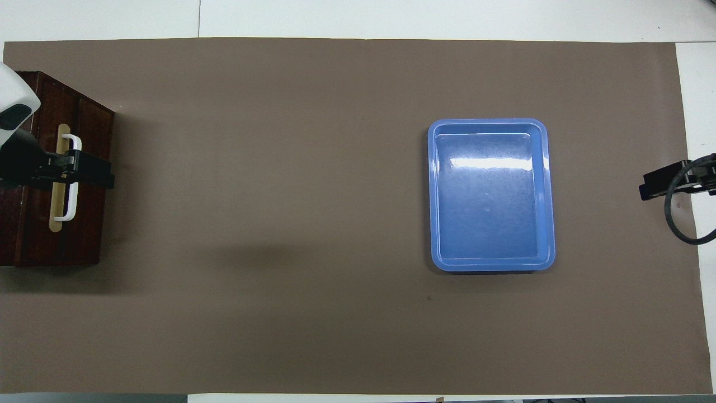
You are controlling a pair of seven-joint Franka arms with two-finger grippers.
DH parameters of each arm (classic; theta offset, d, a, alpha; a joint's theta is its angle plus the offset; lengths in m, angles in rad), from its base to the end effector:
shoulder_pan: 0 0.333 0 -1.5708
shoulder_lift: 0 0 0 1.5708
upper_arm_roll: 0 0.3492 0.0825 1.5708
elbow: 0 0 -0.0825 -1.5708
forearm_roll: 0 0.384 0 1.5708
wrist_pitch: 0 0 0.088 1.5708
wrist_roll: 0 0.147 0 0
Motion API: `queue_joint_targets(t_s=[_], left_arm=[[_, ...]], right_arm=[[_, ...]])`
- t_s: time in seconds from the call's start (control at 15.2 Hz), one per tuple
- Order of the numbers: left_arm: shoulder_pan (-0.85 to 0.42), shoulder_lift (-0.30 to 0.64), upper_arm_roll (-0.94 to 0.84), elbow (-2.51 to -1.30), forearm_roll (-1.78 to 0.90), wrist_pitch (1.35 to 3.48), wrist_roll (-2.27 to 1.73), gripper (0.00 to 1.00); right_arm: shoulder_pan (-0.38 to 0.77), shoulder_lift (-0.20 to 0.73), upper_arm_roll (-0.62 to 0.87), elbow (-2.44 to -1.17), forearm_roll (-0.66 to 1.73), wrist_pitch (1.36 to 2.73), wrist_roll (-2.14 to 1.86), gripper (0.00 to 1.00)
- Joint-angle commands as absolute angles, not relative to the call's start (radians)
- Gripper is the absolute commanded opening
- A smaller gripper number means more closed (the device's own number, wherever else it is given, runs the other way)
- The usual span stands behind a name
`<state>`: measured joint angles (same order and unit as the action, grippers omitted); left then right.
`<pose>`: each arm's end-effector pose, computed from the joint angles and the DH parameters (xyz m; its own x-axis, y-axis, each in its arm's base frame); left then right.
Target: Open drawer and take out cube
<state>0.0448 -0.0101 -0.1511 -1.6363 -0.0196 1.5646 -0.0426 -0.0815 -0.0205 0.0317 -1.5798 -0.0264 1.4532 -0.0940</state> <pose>0.5423 -0.0612 0.5919 0.9960 -0.0635 -0.0624 -0.0626 -0.9979 0.0154 0.5294 -0.0303 0.6153 0.9933 0.0413 -0.1079 0.0434 -0.9989 0.0170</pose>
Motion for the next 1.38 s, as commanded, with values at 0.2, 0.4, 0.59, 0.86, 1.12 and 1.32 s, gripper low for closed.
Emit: queue_joint_targets(t_s=[0.2,0.4,0.59,0.86,1.12,1.32], left_arm=[[0.037,-0.014,-0.15,-1.628,-0.028,1.559,-0.047,1.0],[0.029,-0.023,-0.15,-1.666,-0.003,1.606,-0.118,1.0],[0.017,-0.055,-0.158,-1.776,0.122,1.768,-0.117,1.0],[-0.014,0.03,-0.158,-1.787,0.299,1.854,-0.129,1.0],[-0.003,0.101,-0.158,-1.879,0.454,2.004,-0.233,1.0],[0.018,0.136,-0.152,-1.896,0.494,2.077,-0.255,1.0]], right_arm=[[-0.091,-0.038,0.041,-1.6,-0.029,1.457,-0.075,1.0],[-0.091,-0.038,0.041,-1.6,-0.029,1.457,-0.075,1.0],[-0.091,-0.038,0.043,-1.6,-0.029,1.457,-0.075,1.0],[-0.091,-0.038,0.041,-1.6,-0.029,1.457,-0.075,1.0],[-0.091,-0.038,0.041,-1.6,-0.029,1.457,-0.075,1.0],[-0.091,-0.038,0.041,-1.6,-0.029,1.457,-0.075,1.0]])
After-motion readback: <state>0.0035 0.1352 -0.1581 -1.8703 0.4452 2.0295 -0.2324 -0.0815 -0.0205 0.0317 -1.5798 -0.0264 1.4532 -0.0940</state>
